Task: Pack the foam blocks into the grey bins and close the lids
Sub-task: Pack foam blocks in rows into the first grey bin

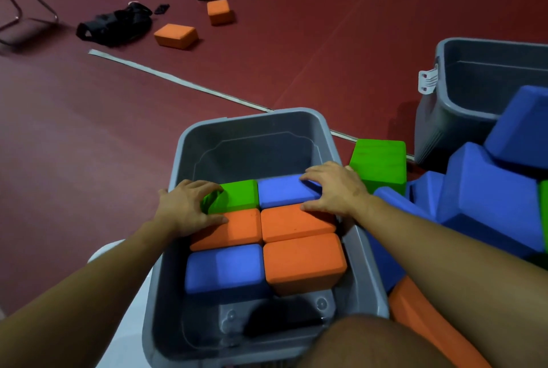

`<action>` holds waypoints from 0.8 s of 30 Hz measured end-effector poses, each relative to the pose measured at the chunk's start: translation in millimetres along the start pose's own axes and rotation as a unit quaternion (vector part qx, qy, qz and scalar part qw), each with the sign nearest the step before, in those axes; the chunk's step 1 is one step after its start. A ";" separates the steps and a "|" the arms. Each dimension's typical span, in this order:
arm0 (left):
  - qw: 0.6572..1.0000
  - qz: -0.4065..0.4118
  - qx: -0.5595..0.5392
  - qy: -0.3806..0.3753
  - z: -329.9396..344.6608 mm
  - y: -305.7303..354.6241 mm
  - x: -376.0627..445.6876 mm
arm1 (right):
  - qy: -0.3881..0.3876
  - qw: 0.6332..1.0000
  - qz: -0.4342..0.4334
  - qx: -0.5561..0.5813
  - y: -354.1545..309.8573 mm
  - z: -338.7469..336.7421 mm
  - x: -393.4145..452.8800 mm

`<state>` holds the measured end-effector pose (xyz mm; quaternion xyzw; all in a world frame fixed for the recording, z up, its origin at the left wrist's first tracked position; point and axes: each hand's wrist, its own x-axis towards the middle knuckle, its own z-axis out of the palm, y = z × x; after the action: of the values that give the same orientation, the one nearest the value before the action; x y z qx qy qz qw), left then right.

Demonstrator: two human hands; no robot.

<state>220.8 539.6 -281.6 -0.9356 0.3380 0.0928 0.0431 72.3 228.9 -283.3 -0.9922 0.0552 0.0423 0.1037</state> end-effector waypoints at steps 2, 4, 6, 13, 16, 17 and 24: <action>0.999 -0.018 -0.021 -0.026 -6.5 8.1 5.0 | 0.030 0.998 0.012 0.050 1.5 0.2 -2.8; 0.998 -0.033 -0.028 -0.037 -12.5 18.1 11.8 | 0.056 0.990 0.031 0.122 3.8 -1.1 -10.3; 0.998 -0.042 -0.034 -0.036 -17.4 29.8 16.1 | 0.084 0.983 0.032 0.162 8.6 -1.7 -21.2; 0.995 0.004 -0.104 -0.002 -39.9 84.5 16.5 | 0.135 0.971 0.074 0.183 40.8 -28.1 -75.4; 0.992 0.043 -0.123 -0.002 -53.0 116.8 17.5 | 0.135 0.966 0.133 0.177 65.4 -36.7 -103.8; 0.990 0.059 -0.129 0.000 -58.4 130.3 17.6 | 0.130 0.964 0.155 0.170 75.1 -37.4 -113.8; 0.974 0.154 -0.168 0.001 -78.9 230.4 26.8 | 0.079 0.955 0.231 0.169 129.1 -21.7 -165.4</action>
<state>104.8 334.7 -213.9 -0.8661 0.4579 0.1530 -0.1297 -105.2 115.4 -272.3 -0.9203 0.2976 -0.0234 0.2527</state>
